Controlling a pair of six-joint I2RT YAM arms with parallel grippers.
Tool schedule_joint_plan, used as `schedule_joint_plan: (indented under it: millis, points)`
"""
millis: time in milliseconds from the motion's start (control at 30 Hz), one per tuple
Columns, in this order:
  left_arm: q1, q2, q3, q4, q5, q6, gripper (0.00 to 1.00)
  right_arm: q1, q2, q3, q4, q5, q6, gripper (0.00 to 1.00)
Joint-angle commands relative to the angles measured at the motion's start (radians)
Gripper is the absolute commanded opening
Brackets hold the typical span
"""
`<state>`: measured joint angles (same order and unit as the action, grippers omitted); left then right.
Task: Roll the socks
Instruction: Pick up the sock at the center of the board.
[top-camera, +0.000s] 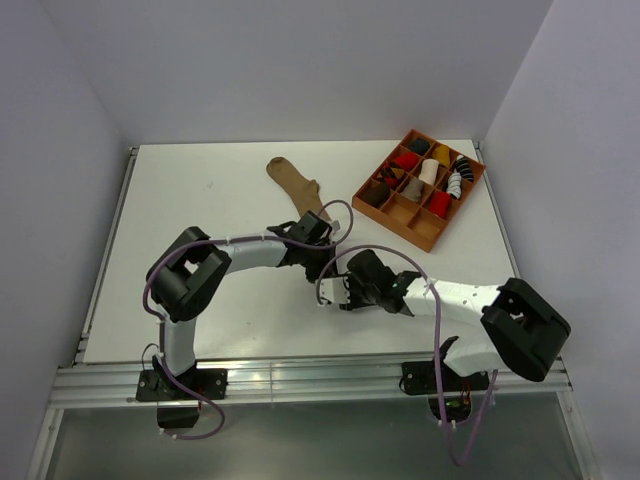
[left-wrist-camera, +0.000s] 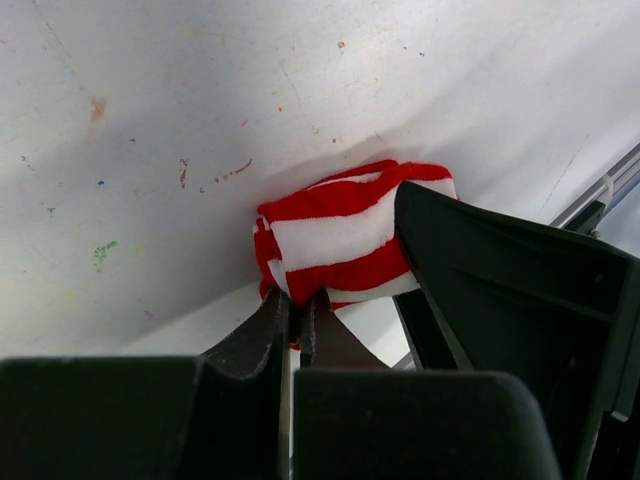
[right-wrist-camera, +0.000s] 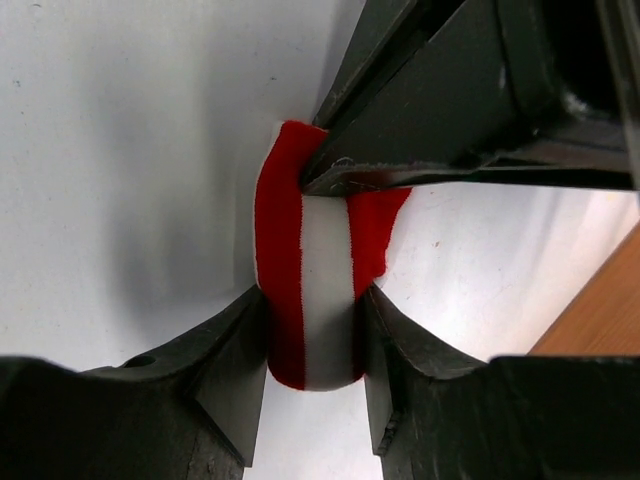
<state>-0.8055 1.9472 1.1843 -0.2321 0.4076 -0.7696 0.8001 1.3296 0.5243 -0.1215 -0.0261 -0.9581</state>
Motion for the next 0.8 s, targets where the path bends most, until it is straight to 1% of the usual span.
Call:
schedule_joint_plan:
  millis: [0,67,100,167,267,300,367,400,500,600,767]
  points:
    - [-0.015,0.055,-0.009,-0.145,0.011,0.065,0.00,-0.019,0.069,0.054,-0.114,-0.072,0.019,0.43]
    - [-0.014,0.052,-0.008,-0.145,0.017,0.069,0.00,-0.025,0.103,0.089,-0.148,-0.081,0.030,0.36]
    - [-0.012,0.050,-0.006,-0.141,0.029,0.069,0.00,-0.032,0.109,0.098,-0.162,-0.087,0.033,0.31]
    - [-0.012,0.047,-0.008,-0.135,0.042,0.070,0.00,-0.036,0.117,0.118,-0.194,-0.101,0.042,0.31]
    - [-0.011,0.044,-0.012,-0.118,0.069,0.066,0.01,-0.038,0.115,0.115,-0.190,-0.101,0.059,0.24]
    - [-0.011,0.044,-0.012,-0.116,0.072,0.064,0.01,-0.038,0.118,0.111,-0.187,-0.092,0.064,0.18]
    - [-0.009,0.041,-0.009,-0.112,0.082,0.062,0.01,-0.036,0.129,0.109,-0.188,-0.084,0.081,0.11]
    - [-0.009,0.036,-0.009,-0.108,0.089,0.061,0.03,-0.038,0.132,0.109,-0.188,-0.080,0.085,0.07]
    - [-0.006,0.022,-0.003,-0.098,0.103,0.055,0.09,-0.038,0.126,0.092,-0.176,-0.066,0.090,0.03]
    - [0.000,0.018,0.008,-0.102,0.102,0.058,0.14,-0.038,0.125,0.092,-0.187,-0.063,0.096,0.01]
    - [0.012,0.006,-0.005,-0.082,0.109,0.053,0.18,-0.038,0.117,0.092,-0.188,-0.066,0.105,0.00]
